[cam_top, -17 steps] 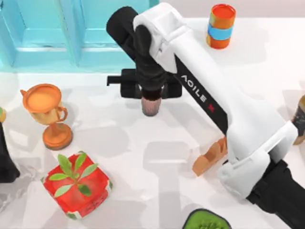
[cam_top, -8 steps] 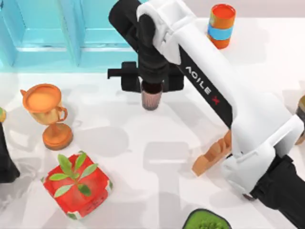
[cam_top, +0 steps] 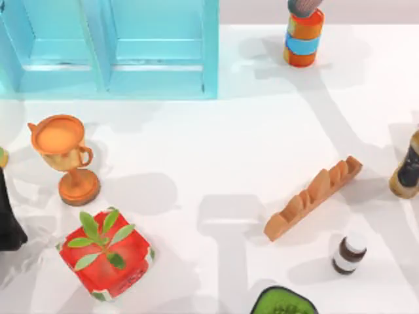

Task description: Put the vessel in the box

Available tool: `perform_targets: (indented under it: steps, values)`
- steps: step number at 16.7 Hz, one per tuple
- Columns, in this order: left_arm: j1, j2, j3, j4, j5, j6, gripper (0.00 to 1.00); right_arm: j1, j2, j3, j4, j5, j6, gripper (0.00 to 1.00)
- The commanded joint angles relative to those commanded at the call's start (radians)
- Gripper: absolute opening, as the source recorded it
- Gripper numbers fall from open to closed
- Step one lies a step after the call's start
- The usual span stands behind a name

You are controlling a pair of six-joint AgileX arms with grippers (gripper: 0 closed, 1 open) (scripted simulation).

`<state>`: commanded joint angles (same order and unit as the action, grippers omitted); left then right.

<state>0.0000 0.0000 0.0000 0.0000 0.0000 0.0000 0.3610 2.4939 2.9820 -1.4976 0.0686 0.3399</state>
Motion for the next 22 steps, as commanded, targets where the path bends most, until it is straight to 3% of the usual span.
perform_targets:
  steps: [6, 13, 17, 22]
  values:
    - [0.000, 0.000, 0.000, 0.000, 0.000, 0.000, 1.00, -0.353, -0.449, -0.548, 0.153, -0.090, -0.319, 0.00]
    - [0.000, 0.000, 0.000, 0.000, 0.000, 0.000, 1.00, -0.696, -0.743, -1.243, 0.257, -0.110, -0.654, 0.00]
    - [0.000, 0.000, 0.000, 0.000, 0.000, 0.000, 1.00, -0.800, -0.830, -1.453, 0.292, -0.113, -0.765, 0.00]
    - [0.000, 0.000, 0.000, 0.000, 0.000, 0.000, 1.00, -0.824, -0.853, -1.502, 0.303, -0.114, -0.792, 0.00]
